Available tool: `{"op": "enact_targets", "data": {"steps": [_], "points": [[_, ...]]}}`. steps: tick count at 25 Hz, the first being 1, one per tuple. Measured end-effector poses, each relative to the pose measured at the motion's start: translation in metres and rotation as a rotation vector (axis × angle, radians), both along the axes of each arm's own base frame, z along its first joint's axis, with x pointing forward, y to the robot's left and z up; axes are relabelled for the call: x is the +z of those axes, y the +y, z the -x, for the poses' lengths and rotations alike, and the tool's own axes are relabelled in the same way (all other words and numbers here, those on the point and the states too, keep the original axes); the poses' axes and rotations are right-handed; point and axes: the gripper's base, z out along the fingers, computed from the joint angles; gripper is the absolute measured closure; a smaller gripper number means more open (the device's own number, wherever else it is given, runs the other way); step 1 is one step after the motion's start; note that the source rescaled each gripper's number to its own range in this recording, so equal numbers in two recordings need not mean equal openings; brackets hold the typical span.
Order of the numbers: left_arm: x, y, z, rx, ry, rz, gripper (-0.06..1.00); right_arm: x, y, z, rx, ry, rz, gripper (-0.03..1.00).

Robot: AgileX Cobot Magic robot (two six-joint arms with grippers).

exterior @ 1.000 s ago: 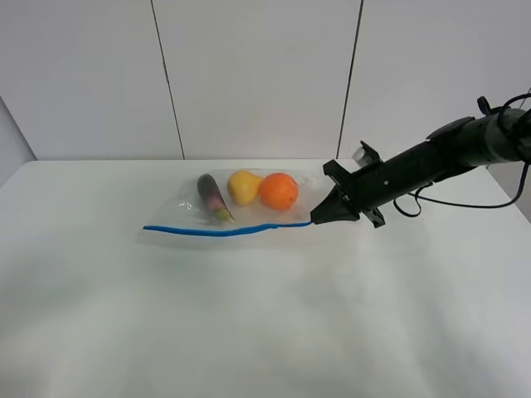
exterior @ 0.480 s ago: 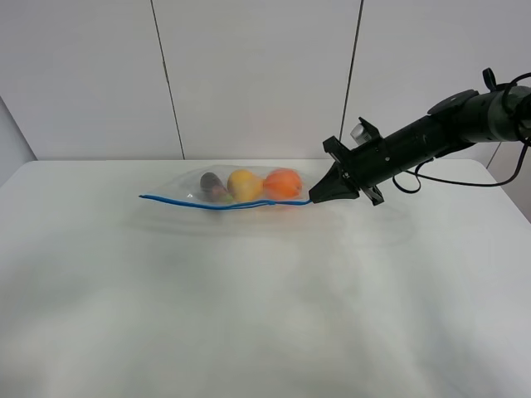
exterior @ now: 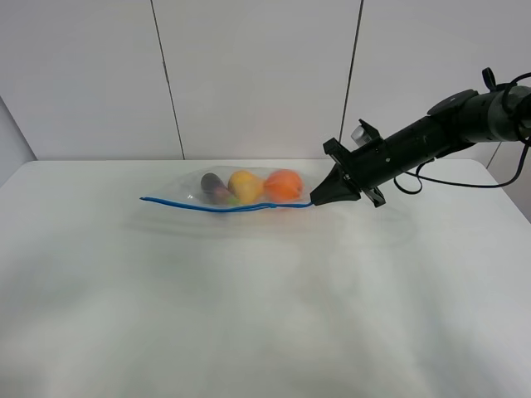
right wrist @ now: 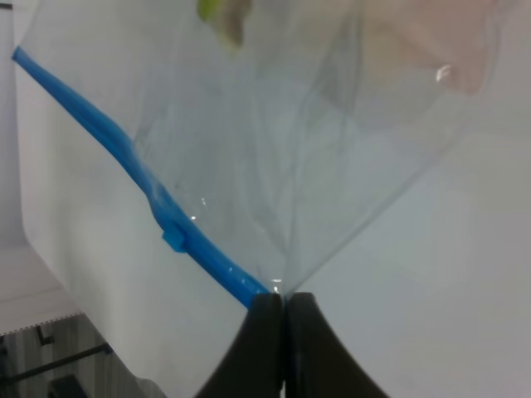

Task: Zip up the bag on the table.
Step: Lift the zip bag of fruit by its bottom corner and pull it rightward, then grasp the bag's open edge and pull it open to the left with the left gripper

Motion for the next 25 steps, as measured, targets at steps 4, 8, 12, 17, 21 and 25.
{"op": "enact_targets", "data": {"steps": [4,8,12,17,21,25], "points": [[0.0,0.0,0.0,0.002,-0.002,-0.001,-0.06,0.0,0.0,-0.001,-0.01,0.002,0.005,0.97],[0.019,0.0,0.001,0.011,-0.078,0.01,-0.06,-0.001,-0.001,-0.001,-0.022,0.006,0.007,0.97],[0.056,0.001,-0.013,0.009,-0.136,0.003,-0.06,0.0,0.0,-0.001,-0.031,0.013,-0.002,0.97],[0.09,0.002,-0.051,-0.004,-0.15,-0.021,-0.06,0.002,0.001,-0.003,-0.052,0.015,-0.036,0.97],[0.104,-0.005,-0.096,-0.092,-0.15,-0.016,-0.06,0.003,0.002,-0.003,-0.057,0.015,-0.044,0.97],[0.111,-0.01,-0.149,-0.187,-0.142,-0.046,-0.06,0.003,0.002,-0.003,-0.058,0.015,-0.046,0.97]]}}
